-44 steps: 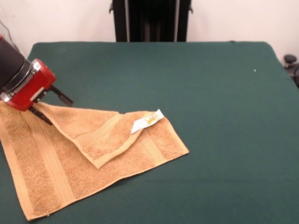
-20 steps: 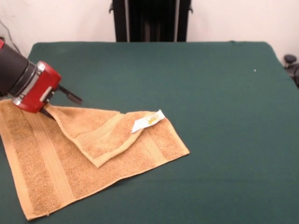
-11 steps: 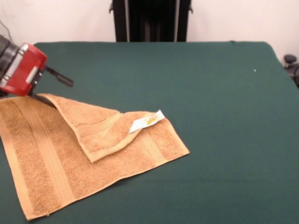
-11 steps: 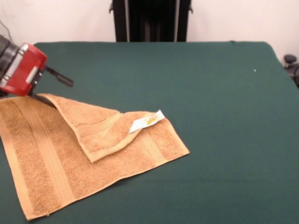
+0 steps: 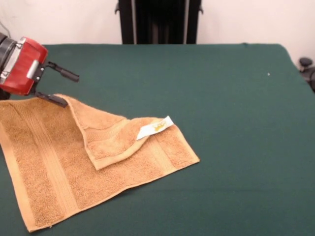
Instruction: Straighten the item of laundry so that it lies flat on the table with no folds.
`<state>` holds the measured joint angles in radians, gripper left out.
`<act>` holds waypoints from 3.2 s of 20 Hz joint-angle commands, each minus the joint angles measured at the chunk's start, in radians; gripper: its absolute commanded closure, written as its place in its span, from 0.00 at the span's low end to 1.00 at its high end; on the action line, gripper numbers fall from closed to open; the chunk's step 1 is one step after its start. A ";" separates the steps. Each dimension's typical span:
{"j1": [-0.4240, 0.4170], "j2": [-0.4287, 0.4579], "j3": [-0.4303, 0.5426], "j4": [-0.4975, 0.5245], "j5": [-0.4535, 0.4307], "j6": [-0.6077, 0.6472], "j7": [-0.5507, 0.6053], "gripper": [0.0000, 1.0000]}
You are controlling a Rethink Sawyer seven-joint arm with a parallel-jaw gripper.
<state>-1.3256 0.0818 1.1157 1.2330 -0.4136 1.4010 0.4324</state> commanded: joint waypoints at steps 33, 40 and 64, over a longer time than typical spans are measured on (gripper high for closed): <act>0.317 -0.257 -0.332 -0.080 -0.434 0.056 -0.090 0.00; 0.346 -0.323 -0.372 -0.055 -0.408 0.034 -0.009 0.00; 0.307 -0.272 -0.351 0.036 -0.243 -0.065 -0.070 0.00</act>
<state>-1.0639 -0.2511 0.8106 1.2099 -0.6613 1.4209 0.3649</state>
